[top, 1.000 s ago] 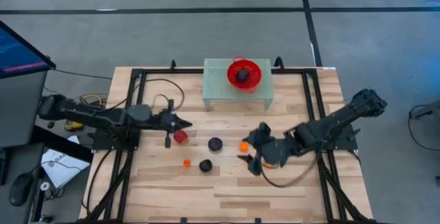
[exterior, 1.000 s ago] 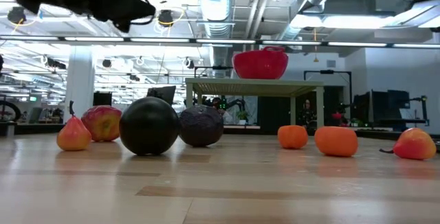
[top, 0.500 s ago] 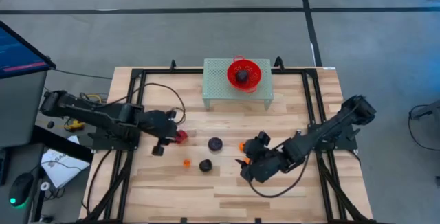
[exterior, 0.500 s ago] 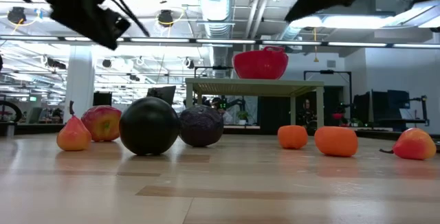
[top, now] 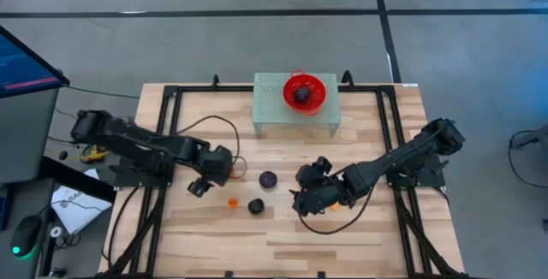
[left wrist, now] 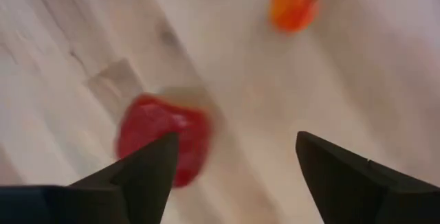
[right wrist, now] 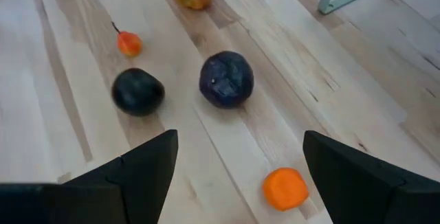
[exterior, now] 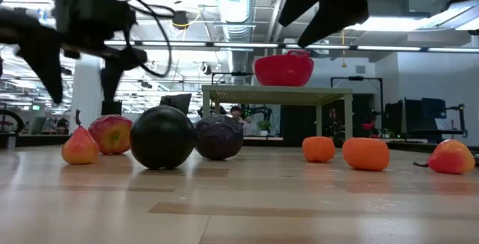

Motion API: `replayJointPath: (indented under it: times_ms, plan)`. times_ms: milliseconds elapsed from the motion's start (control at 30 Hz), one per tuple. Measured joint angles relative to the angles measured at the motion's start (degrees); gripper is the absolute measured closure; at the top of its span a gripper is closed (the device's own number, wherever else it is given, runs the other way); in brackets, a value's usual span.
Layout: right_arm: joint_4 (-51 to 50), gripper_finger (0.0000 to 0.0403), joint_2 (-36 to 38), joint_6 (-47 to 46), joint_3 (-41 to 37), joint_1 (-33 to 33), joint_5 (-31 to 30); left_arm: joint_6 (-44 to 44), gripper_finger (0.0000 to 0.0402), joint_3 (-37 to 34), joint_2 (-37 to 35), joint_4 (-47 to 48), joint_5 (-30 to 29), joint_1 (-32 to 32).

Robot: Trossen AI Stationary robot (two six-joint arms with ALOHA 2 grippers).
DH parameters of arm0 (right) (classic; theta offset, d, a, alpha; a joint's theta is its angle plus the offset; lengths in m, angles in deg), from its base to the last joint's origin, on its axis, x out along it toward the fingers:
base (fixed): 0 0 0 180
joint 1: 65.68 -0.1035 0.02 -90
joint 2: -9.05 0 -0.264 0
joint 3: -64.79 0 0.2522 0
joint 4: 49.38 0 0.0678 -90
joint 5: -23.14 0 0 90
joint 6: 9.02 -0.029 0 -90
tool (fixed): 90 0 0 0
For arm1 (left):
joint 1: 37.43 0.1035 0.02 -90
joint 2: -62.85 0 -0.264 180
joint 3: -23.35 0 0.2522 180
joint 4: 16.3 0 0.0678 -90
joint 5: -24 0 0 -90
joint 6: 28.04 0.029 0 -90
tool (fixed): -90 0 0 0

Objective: Pick & Place Fruit
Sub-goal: Put the red apple into the red strainer bowl on the shelf

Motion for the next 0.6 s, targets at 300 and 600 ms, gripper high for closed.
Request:
replayJointPath:
  times_ms: [300,600]
  plan:
    - [0.0,0.0094,0.02,0.55,0.02,-0.39,0.46,10.51,0.0102,2.4,3.42,-3.02,-8.75,-0.66]
    - [0.24,0.0094,0.02,0.39,0.02,-0.41,0.48,8.75,0.0102,2.2,6.47,-2.82,-4.16,3.77]
